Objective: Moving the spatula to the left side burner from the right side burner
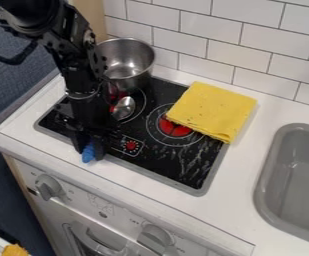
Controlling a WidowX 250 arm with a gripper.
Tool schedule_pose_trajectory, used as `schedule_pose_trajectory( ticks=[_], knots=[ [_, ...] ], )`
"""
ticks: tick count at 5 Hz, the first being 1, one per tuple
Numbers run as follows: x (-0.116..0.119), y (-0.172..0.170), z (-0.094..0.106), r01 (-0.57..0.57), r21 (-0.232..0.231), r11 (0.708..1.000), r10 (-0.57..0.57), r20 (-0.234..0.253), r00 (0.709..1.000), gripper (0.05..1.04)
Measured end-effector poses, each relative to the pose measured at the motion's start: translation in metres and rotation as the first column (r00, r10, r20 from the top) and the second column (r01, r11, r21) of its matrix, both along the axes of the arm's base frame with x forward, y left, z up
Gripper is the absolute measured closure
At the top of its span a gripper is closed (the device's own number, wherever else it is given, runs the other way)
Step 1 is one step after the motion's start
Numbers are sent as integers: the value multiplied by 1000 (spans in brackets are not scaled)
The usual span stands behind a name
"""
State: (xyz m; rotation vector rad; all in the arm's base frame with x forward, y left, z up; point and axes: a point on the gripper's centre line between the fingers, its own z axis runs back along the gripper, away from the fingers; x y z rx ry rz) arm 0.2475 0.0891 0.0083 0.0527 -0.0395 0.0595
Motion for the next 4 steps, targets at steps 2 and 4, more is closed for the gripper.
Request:
schedule_pose_trajectory(
  ticks=[2,4],
  knots=[
    [-3,-5,4,31,-18,999,-30,21,999,72],
    [-5,-10,38,66,5,998,-66,97,993,82]
  ],
)
